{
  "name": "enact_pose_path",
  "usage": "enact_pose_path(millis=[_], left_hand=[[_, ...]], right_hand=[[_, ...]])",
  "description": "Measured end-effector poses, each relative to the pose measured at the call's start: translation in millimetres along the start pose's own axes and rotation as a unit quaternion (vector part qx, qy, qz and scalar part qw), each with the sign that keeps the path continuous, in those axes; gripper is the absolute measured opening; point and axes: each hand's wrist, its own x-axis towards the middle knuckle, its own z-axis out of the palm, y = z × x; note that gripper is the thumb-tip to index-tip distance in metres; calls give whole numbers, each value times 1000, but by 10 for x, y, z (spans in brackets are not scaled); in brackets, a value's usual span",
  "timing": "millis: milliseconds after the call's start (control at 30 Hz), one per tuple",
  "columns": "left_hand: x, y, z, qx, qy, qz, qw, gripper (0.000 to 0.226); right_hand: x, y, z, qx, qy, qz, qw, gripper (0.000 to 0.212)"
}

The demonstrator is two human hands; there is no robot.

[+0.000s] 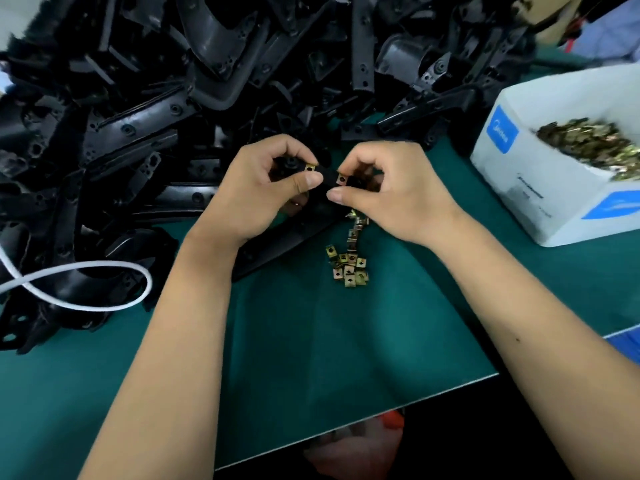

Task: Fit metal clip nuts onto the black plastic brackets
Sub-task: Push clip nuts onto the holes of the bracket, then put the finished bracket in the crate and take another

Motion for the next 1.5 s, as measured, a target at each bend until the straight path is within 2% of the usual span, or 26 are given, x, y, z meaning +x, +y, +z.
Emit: enact_pose_path(millis=[100,267,333,433,533,633,700,800,833,900,933,967,1033,1100,1167,1200,1333,1433,1500], left_hand=[[78,260,275,-11,13,17,1000,6],[256,962,963,-80,30,71,994,6],[267,1285,1333,-108,5,85,991,12],[180,1694,1941,-92,-92,63,990,27],[11,1863,2604,61,-198,71,976,47],[-313,1924,3315,46,-278,53,958,34],[-482,1797,3796,56,-300,34,952,28],[-743,1406,4492,138,-362,-10,922,34],[-835,1241,4653,140,-395,-46,907,40],[-1003,946,4870,132,-450,-118,875,66],[-1072,811,4926,136,-468,-141,862,79],[-1126,693,4984,148,-481,-147,852,82],[-1166,493,5042,180,-496,-124,840,61],[-1186,393,5083,199,-510,-97,831,42],[-1163,411,5096,186,-498,-74,844,39],[-1135,483,5083,166,-479,-59,860,35],[-931,1099,4884,53,-368,47,927,11],[-688,1685,4471,-58,-278,151,947,12],[-509,1938,4070,-115,-213,188,952,13]], right_hand=[[-133,-64,-195,-25,82,-3,996,20],[-438,-124,-802,9,226,-27,974,20],[-712,-53,-1134,45,284,-34,957,19],[-1310,225,-1616,86,402,-6,911,18],[-2071,654,-1983,159,558,80,811,17],[-2803,1139,-2061,233,630,204,712,10],[-3193,1492,-1915,291,643,292,645,15],[-3717,1963,-1603,388,623,426,529,12],[-3858,2094,-1490,439,615,448,478,11],[-4097,2290,-1299,508,611,466,389,23],[-4187,2347,-1230,528,612,464,361,28],[-4247,2365,-1202,544,613,459,345,28],[-4289,2350,-1202,555,608,456,339,23],[-4280,2342,-1259,541,609,469,341,31],[-4177,2292,-1346,523,618,468,353,46],[-4103,2251,-1403,507,622,466,373,46],[-3683,1915,-1718,425,619,429,503,25],[-3181,1470,-2017,335,628,361,603,21],[-2799,1106,-2162,306,610,297,668,14]])
